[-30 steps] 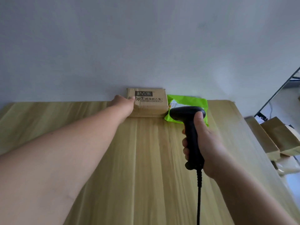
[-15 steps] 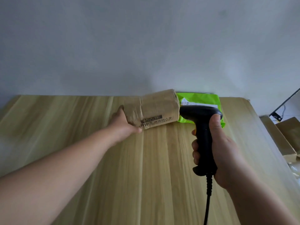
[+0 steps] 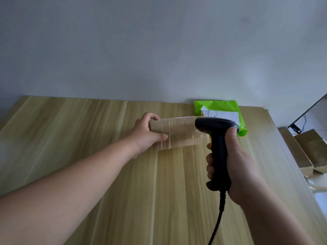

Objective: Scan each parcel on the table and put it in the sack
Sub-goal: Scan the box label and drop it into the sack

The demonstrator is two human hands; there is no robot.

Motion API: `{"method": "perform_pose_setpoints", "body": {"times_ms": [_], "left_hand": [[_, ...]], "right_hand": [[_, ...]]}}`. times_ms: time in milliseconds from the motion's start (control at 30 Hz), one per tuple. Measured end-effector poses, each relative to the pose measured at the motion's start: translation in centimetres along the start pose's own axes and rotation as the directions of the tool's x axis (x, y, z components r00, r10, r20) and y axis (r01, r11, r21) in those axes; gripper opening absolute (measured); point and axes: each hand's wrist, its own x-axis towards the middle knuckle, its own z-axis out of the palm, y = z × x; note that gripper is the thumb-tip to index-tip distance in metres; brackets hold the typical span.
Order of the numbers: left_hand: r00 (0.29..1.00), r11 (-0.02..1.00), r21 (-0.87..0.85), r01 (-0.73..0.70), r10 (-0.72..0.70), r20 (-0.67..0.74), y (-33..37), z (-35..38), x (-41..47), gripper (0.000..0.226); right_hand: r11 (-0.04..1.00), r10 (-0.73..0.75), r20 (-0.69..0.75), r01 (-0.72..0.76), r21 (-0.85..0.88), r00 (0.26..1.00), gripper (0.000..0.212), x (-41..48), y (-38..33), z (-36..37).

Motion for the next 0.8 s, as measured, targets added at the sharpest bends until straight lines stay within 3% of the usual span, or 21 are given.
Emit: {"method": "perform_pose_setpoints", "body": {"times_ms": [133, 267, 333, 433, 533, 633, 733, 800], "left_hand": [[0.996, 0.997, 0.055, -0.061, 0.057, 0.072, -0.4, 0.6, -1.9, 0.055], [0.999, 0.995, 0.088, -0.047, 0.045, 0.020, -1.2, 0.8, -3.0, 0.030], [1.000, 0.994, 0.112, -0.021, 0.022, -0.008, -1.5, 1.1, -3.2, 0.046], [0.991, 0.992, -0.009, 0.122, -0.122, 0.053, -1.5, 1.1, -3.5, 0.079], [0.961, 0.972, -0.032, 0.235, -0.227, 0.157, -1.9, 1.1, -4.2, 0.057], [0.942, 0.933, -0.154, 0.327, -0.308, 0.134, -2.6, 1.2, -5.6, 0.040], [0.882, 0.826, -0.311, 0.470, -0.434, 0.182, -2.8, 0.3, -7.4, 0.016], [0.831, 0.764, -0.330, 0.555, -0.485, 0.273, -2.6, -0.9, -8.7, 0.008]], "right_hand": [[1.000, -0.008, -0.037, 0.008, -0.005, 0.999, 0.071, -0.1, 0.4, -0.7], [0.995, -0.087, -0.132, 0.080, -0.054, 0.987, 0.064, 0.5, 1.2, -1.3], [0.986, -0.141, -0.184, 0.121, -0.116, 0.973, 0.059, 1.1, 1.9, -1.4], [0.983, -0.143, -0.202, 0.115, -0.143, 0.969, 0.049, 1.6, 3.0, -1.5], [0.993, -0.069, -0.167, 0.052, -0.104, 0.984, 0.051, 1.4, 4.1, -1.2], [0.992, -0.066, -0.136, 0.050, -0.118, 0.988, 0.054, 0.4, 4.8, -0.8], [0.993, -0.056, -0.104, 0.044, -0.114, 0.993, 0.060, -1.1, 5.2, -0.4], [0.992, -0.055, -0.082, 0.046, -0.119, 0.995, 0.062, -2.4, 5.3, 0.2]]}}
